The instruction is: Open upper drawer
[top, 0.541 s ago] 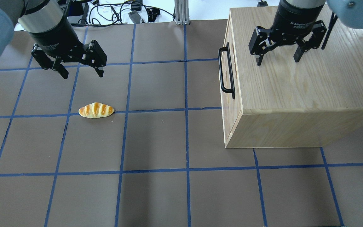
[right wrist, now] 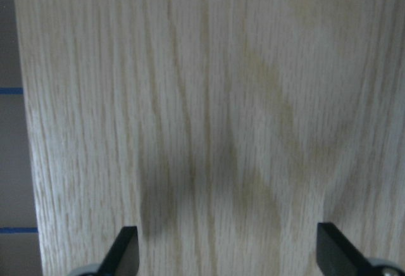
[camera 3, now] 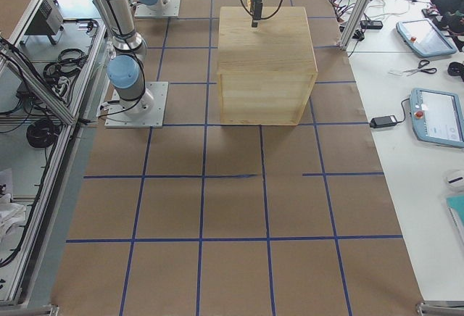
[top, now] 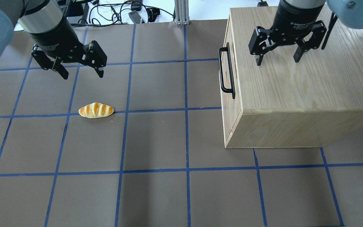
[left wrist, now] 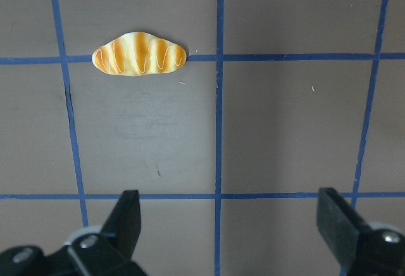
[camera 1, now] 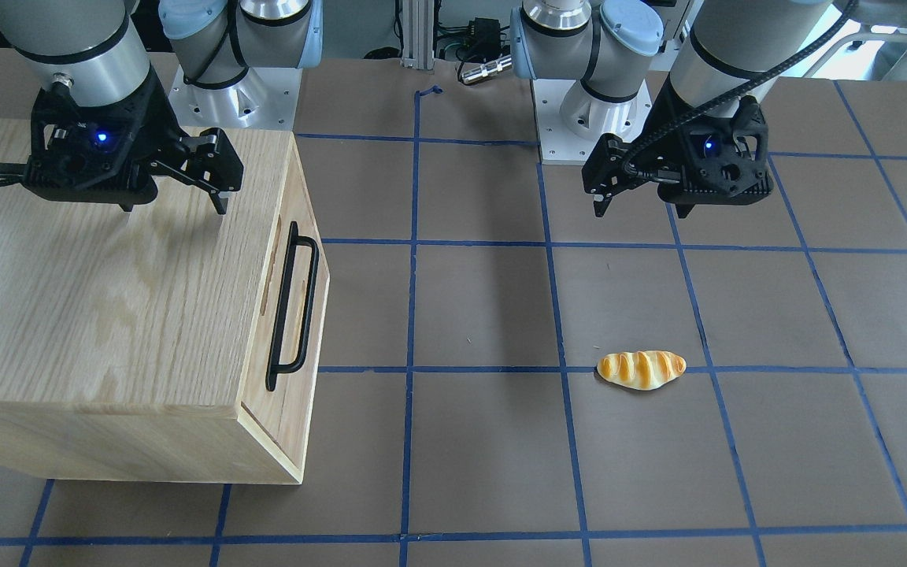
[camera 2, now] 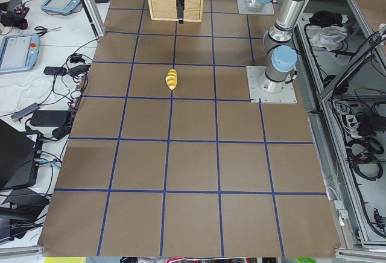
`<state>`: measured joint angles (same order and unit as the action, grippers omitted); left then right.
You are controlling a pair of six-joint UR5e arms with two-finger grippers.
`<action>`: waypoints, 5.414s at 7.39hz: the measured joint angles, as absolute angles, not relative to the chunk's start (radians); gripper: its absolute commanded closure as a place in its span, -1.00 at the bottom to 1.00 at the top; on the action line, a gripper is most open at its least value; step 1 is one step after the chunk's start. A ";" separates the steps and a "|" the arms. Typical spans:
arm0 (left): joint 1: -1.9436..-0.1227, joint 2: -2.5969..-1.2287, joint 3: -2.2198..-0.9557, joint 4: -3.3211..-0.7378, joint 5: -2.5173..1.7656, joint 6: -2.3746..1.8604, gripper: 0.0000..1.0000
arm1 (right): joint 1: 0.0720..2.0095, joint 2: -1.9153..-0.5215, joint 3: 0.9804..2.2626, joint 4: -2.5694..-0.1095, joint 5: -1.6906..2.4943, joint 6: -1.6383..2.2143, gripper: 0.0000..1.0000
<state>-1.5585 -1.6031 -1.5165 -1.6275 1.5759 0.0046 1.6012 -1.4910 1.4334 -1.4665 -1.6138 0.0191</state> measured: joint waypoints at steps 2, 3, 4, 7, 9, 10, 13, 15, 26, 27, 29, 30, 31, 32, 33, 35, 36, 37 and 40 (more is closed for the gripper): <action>-1.559 -1.603 -1.519 -1.628 1.575 0.005 -1.00 | 1.601 -1.491 1.433 -1.467 -1.614 0.020 -1.00; -1.560 -1.603 -1.519 -1.628 1.576 0.004 -1.00 | 1.601 -1.491 1.433 -1.467 -1.614 0.020 -1.00; -1.561 -1.601 -1.519 -1.628 1.578 0.004 -1.00 | 1.601 -1.491 1.433 -1.467 -1.614 0.019 -1.00; -1.559 -1.607 -1.514 -1.627 1.579 -0.004 -1.00 | 1.601 -1.491 1.433 -1.466 -1.614 0.018 -1.00; -1.559 -1.617 -1.508 -1.628 1.565 -0.008 -1.00 | 1.601 -1.491 1.433 -1.466 -1.614 0.019 -1.00; -1.559 -1.616 -1.507 -1.629 1.552 -0.009 -1.00 | 1.601 -1.491 1.433 -1.466 -1.614 0.019 -1.00; -1.570 -1.636 -1.504 -1.598 1.534 -0.010 -1.00 | 1.601 -1.491 1.433 -1.466 -1.614 0.020 -1.00; -1.577 -1.642 -1.504 -1.565 1.514 -0.029 -1.00 | 1.601 -1.491 1.433 -1.466 -1.614 0.020 -1.00; -1.861 -1.869 -1.455 -1.206 1.325 -0.402 -1.00 | 1.601 -1.491 1.433 -1.466 -1.614 0.019 -1.00; -1.877 -1.888 -1.450 -1.175 1.302 -0.426 -1.00 | 1.601 -1.491 1.433 -1.466 -1.614 0.019 -1.00; -1.921 -1.915 -1.447 -1.133 1.287 -0.477 -1.00 | 1.601 -1.491 1.433 -1.466 -1.614 0.019 -1.00; -1.940 -1.926 -1.447 -1.121 1.286 -0.490 -1.00 | 1.601 -1.491 1.433 -1.466 -1.614 0.019 -1.00; -1.951 -1.933 -1.447 -1.116 1.286 -0.492 -1.00 | 1.601 -1.491 1.433 -1.466 -1.614 0.019 -1.00; -1.957 -1.938 -1.447 -1.113 1.286 -0.487 -1.00 | 1.601 -1.491 1.433 -1.466 -1.614 0.019 -1.00; -1.960 -1.940 -1.447 -1.111 1.285 -0.483 -1.00 | 1.601 -1.491 1.433 -1.467 -1.614 0.020 -1.00; -1.964 -1.942 -1.447 -1.110 1.285 -0.459 -1.00 | 1.601 -1.491 1.433 -1.466 -1.614 0.019 -1.00; -1.966 -1.942 -1.447 -1.110 1.285 -0.451 -1.00 | 1.601 -1.491 1.433 -1.466 -1.614 0.020 -1.00; -1.966 -1.943 -1.447 -1.111 1.285 -0.448 -1.00 | 1.601 -1.491 1.433 -1.466 -1.614 0.020 -1.00; -1.968 -1.952 -1.448 -1.111 1.284 -0.447 -1.00 | 1.601 -1.491 1.433 -1.466 -1.614 0.020 -1.00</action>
<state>-1.9676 -1.9518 -1.4481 -1.1106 1.2840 -0.4474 1.6009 -1.4910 1.4330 -1.4665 -1.6138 0.0199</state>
